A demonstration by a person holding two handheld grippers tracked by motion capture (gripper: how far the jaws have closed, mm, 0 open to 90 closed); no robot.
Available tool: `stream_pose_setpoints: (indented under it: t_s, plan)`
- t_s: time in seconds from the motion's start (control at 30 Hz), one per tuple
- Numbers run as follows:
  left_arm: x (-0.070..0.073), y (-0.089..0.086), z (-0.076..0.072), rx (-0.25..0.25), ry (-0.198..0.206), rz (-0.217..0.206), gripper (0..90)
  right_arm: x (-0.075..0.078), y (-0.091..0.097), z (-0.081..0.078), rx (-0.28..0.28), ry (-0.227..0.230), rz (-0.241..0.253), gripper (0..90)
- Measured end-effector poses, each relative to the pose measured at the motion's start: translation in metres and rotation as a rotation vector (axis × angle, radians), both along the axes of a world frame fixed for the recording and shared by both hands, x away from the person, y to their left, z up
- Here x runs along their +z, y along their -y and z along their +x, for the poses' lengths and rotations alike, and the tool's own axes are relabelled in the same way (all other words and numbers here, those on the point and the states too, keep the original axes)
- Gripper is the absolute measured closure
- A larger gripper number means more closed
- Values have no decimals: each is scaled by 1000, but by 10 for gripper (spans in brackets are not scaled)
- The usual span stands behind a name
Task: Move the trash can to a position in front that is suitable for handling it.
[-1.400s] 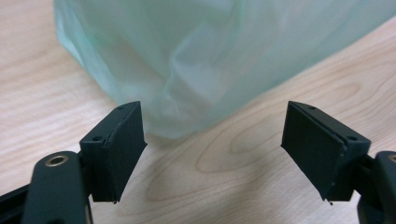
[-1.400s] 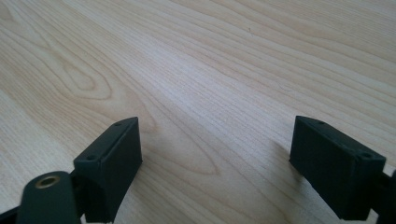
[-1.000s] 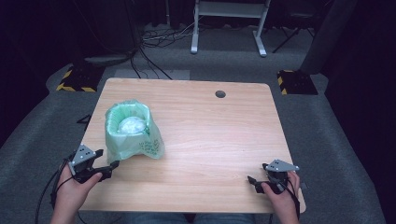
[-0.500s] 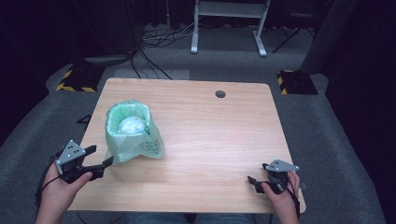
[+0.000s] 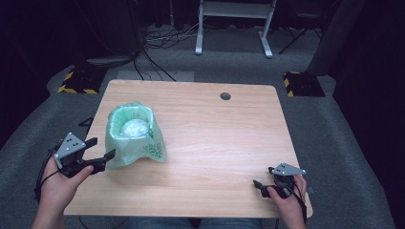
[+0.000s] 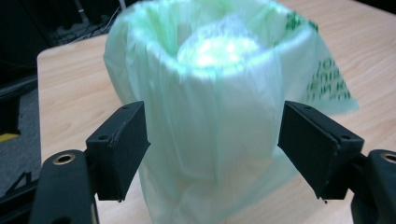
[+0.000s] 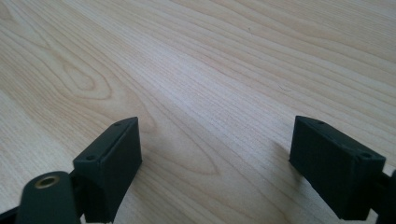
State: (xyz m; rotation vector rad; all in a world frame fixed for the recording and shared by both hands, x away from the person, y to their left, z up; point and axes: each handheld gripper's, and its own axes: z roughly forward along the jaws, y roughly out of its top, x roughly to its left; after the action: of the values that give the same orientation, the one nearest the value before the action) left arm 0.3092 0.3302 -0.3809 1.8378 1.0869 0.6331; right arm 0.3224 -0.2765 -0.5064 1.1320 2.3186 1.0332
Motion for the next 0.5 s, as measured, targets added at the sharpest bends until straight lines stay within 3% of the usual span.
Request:
stream_pose_setpoints:
  t_s: [0.23,0.5]
  plan:
    - [7,-1,22,17,14,-32,243,0,0,0,1,-1,0,166]
    - [5,1,45,23,8,-22,245,0,0,0,1,-2,0,166]
